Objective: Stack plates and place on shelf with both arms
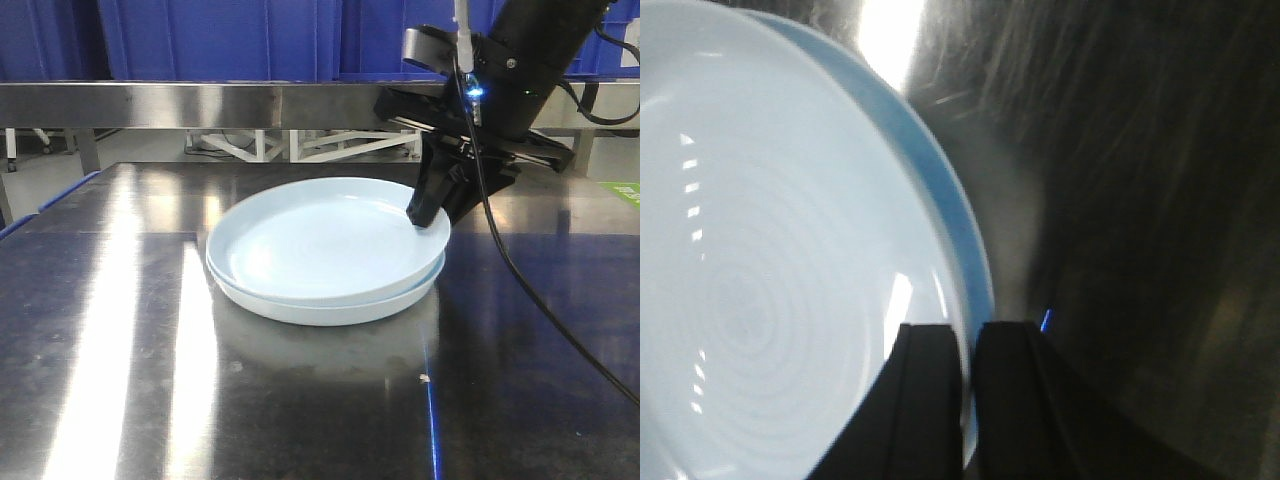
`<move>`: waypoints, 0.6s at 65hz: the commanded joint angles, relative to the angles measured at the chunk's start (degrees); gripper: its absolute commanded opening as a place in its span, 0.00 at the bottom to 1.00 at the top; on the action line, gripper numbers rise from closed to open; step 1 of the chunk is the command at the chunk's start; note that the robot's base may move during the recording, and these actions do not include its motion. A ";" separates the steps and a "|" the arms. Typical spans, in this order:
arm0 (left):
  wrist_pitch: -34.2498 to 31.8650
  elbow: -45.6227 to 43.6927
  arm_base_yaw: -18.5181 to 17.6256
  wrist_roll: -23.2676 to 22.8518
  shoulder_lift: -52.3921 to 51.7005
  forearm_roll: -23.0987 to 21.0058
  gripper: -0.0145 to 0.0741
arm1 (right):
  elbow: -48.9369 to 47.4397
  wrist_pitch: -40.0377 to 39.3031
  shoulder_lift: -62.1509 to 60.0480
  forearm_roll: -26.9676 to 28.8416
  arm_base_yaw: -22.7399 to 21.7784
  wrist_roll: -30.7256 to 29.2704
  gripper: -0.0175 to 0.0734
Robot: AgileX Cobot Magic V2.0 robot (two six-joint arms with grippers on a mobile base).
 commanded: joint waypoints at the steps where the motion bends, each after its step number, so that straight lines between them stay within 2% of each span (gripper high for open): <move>1: -4.70 -1.75 0.03 -0.36 0.25 -0.43 0.26 | -1.41 -0.93 -3.01 0.60 0.02 -0.03 0.56; 8: -4.70 -1.75 0.03 -0.36 0.25 -0.43 0.26 | -1.41 0.06 -3.01 0.07 0.02 1.06 0.65; 25: -4.70 -1.75 0.03 -0.36 0.25 -0.43 0.26 | -1.00 -0.20 -3.01 -4.43 0.21 8.57 0.65; 39: -4.70 -1.75 0.03 -0.36 0.25 -0.43 0.26 | 0.97 -1.98 -2.94 -4.72 2.54 9.94 0.65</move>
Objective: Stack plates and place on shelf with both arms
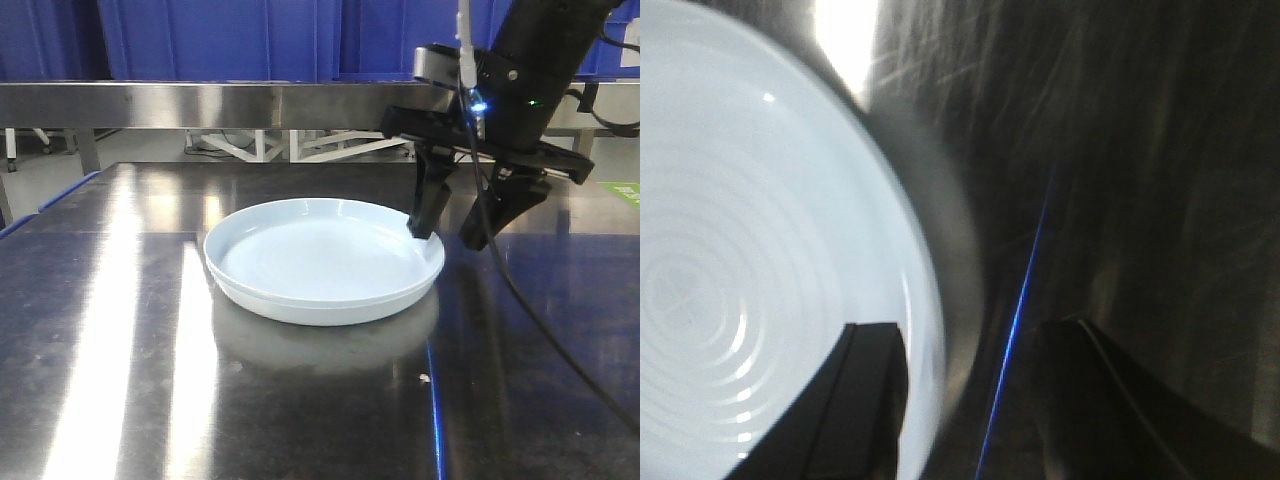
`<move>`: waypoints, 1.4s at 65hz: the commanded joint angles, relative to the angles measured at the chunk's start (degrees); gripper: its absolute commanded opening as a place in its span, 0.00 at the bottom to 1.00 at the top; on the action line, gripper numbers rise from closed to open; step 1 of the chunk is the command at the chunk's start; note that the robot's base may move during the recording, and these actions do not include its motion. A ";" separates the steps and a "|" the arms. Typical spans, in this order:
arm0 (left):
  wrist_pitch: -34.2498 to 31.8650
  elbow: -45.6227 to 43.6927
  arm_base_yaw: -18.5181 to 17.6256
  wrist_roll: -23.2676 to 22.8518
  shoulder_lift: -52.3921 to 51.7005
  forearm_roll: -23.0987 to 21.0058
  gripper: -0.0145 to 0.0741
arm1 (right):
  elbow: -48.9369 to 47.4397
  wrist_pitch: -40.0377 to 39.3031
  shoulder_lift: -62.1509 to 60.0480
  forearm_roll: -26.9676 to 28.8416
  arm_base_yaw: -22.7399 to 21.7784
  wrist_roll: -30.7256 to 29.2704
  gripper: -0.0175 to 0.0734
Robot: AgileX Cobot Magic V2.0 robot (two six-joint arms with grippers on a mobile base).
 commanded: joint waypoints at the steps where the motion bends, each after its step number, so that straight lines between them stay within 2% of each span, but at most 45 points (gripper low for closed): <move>1: -4.70 -1.75 0.03 -0.36 0.25 -0.43 0.26 | -0.42 -2.41 -2.94 0.31 1.20 0.78 0.65; 29: -4.70 -1.75 0.03 -0.36 0.25 -0.43 0.26 | 0.05 -3.75 -1.18 -0.28 2.71 1.31 0.63; 33: -4.70 -1.75 0.03 -0.36 0.25 -0.43 0.26 | 0.10 -3.45 -1.18 -0.28 2.71 1.31 0.59; 47: -4.70 -1.75 0.03 -0.36 0.25 -0.43 0.26 | 0.10 -3.16 -1.23 -0.28 2.71 1.31 0.24; 63: -4.70 -1.75 0.03 -0.36 0.25 -0.43 0.26 | -0.05 -4.71 -4.79 -0.85 2.60 1.37 0.25; 78: -4.70 -1.75 0.03 -0.36 0.25 -0.43 0.26 | 2.88 -16.30 -15.02 -6.66 0.07 1.32 0.25; 83: -4.70 -1.75 0.03 -0.36 0.25 -0.43 0.26 | 6.75 -21.58 -19.25 -8.68 -1.62 1.32 0.25; 91: -4.70 -1.75 0.03 -0.36 0.25 -0.43 0.26 | 15.11 -31.63 -27.32 -8.87 -5.08 1.32 0.25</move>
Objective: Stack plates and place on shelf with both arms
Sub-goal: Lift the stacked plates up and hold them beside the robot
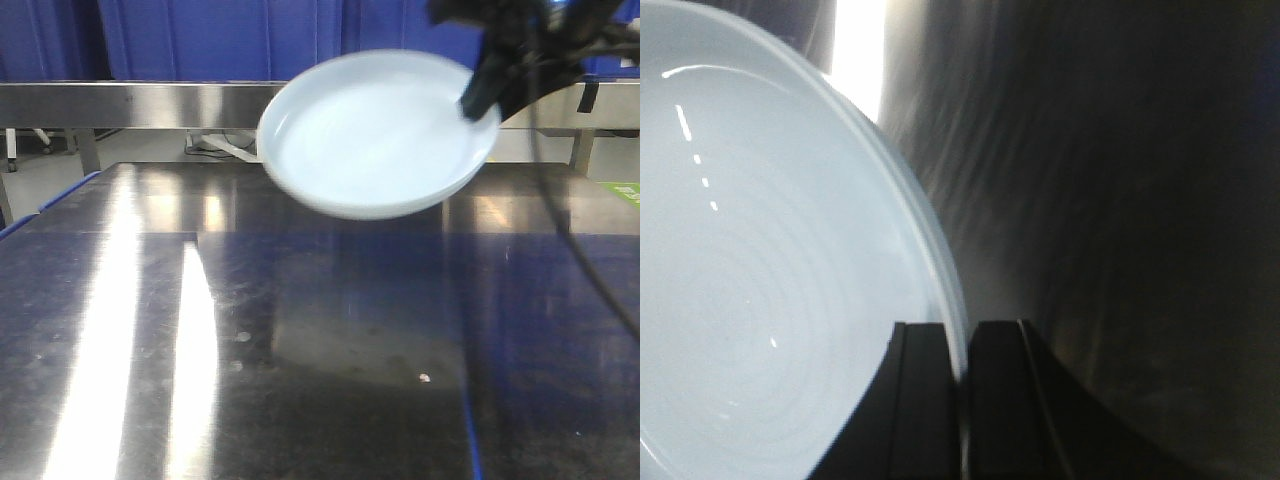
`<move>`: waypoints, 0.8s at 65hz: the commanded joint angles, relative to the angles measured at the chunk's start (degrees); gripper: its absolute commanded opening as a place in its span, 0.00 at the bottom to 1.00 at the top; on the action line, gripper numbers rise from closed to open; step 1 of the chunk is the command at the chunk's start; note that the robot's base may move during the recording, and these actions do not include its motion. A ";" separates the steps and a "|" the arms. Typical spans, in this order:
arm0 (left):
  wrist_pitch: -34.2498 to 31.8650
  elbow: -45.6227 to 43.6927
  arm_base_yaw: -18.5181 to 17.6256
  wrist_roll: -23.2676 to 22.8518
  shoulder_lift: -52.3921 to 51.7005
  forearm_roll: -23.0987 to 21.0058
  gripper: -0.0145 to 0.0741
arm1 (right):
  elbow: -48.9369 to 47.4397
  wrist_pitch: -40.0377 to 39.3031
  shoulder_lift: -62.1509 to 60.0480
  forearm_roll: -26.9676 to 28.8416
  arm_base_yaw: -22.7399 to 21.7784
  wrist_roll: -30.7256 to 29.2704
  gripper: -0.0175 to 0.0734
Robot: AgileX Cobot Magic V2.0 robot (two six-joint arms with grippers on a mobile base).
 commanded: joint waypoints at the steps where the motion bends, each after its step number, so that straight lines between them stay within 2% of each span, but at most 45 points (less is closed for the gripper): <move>1: -4.70 -1.75 0.03 -0.36 0.25 -0.43 0.26 | 4.77 -11.87 -8.87 -0.48 -3.05 -0.47 0.25; 11: -4.70 -1.75 0.03 -0.36 0.25 -0.43 0.26 | 16.56 -24.15 -18.60 -0.42 -9.03 -0.47 0.25; 21: -4.70 -1.75 0.03 -0.36 0.25 -0.43 0.26 | 25.76 -32.09 -25.76 -0.37 -12.92 -0.47 0.25; 31: -4.70 -1.75 0.03 -0.36 0.25 -0.43 0.26 | 32.76 -35.11 -31.90 -0.37 -13.82 -0.47 0.25; 52: -4.70 -1.75 0.03 -0.36 0.25 -0.43 0.26 | 44.92 -35.75 -49.95 -1.59 -13.64 -0.47 0.25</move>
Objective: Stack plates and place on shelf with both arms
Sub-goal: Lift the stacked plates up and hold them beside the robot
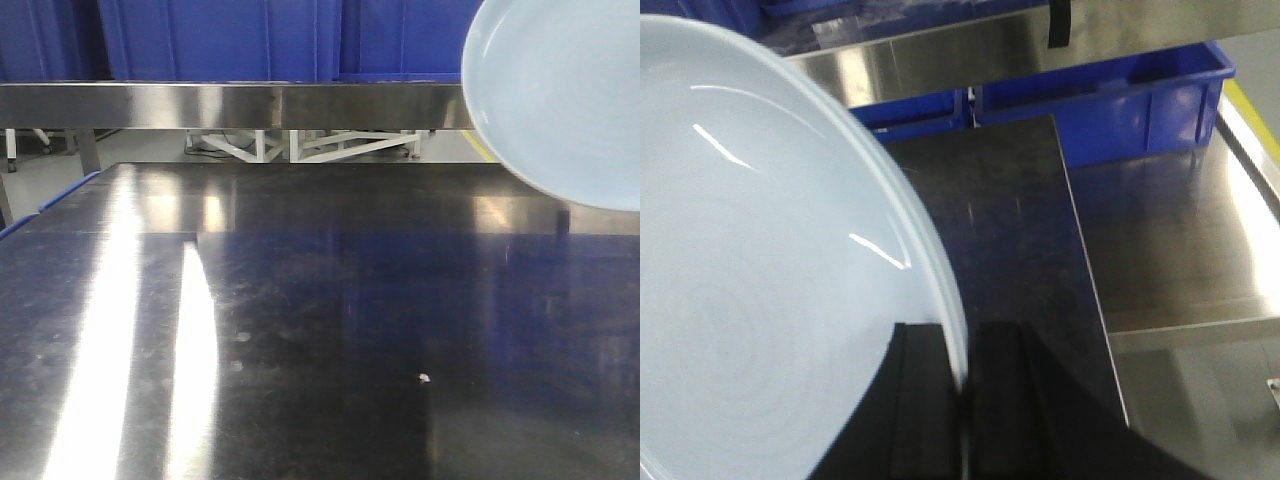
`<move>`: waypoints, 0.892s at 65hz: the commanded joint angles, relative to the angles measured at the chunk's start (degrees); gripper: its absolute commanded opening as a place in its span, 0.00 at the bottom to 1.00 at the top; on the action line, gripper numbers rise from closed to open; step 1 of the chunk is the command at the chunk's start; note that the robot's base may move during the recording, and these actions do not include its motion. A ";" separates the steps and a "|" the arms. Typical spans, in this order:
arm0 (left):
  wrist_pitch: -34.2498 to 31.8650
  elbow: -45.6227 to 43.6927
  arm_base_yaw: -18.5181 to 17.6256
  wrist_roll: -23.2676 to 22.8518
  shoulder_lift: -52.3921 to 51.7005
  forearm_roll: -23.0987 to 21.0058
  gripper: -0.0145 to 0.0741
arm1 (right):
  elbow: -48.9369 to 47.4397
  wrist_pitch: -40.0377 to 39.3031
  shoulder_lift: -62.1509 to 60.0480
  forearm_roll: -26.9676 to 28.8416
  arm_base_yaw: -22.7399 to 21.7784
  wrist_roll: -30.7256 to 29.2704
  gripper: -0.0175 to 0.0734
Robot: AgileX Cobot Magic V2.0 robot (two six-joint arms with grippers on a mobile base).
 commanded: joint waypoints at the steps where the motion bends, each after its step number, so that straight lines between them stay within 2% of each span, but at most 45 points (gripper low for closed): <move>1: -4.70 -1.75 0.03 -0.36 0.25 -0.43 0.26 | 1.17 -6.97 -6.80 -1.80 -0.17 -0.15 0.25; 10: -4.70 -1.75 0.03 -0.36 0.25 -0.43 0.26 | 5.32 -8.91 -15.03 -9.49 -0.17 -0.15 0.25; 15: -4.70 -1.75 0.03 -0.36 0.25 -0.43 0.26 | 7.09 -8.92 -18.67 -11.69 -0.17 -0.15 0.25; 34: -4.70 -1.75 0.03 -0.36 0.25 -0.43 0.26 | 9.11 -7.77 -29.01 -11.86 -0.17 -0.15 0.25; 58: -4.70 -1.75 0.03 -0.36 0.25 -0.43 0.26 | 9.11 -7.56 -29.73 -11.86 -0.17 -0.15 0.25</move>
